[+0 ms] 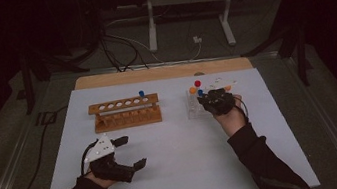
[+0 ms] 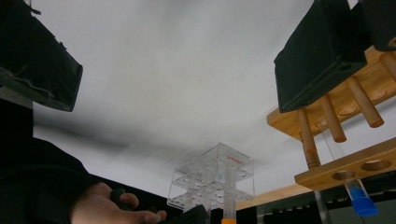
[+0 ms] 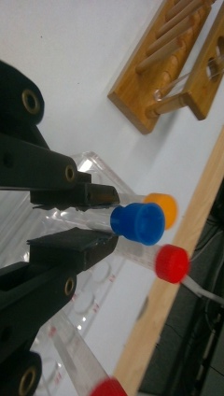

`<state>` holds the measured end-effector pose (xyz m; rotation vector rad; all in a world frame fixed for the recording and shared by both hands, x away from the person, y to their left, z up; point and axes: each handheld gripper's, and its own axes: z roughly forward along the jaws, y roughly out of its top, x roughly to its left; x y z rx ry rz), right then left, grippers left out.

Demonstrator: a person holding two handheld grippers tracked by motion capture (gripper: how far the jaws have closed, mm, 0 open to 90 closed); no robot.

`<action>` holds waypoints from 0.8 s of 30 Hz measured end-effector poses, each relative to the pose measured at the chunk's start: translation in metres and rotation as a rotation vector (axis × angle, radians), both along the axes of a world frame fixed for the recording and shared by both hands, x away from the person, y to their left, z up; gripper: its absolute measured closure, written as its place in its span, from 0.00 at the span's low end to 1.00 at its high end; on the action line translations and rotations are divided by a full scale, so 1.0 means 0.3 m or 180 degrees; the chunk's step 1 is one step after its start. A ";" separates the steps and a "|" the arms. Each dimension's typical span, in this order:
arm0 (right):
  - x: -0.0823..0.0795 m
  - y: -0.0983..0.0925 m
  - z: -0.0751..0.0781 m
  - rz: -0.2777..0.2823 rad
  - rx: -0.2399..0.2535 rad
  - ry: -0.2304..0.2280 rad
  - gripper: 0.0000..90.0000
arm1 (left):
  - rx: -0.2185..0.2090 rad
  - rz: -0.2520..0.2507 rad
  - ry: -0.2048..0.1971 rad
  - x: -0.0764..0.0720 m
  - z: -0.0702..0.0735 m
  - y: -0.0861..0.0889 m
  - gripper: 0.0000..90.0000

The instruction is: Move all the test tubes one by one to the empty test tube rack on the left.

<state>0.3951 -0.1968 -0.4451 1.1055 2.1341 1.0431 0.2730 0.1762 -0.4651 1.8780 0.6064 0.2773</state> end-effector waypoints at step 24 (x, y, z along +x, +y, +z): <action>-0.196 0.023 0.097 0.0546 0.0043 -0.0136 0.85 | -0.0032 -0.0251 0.0125 0.032 0.049 -0.055 0.02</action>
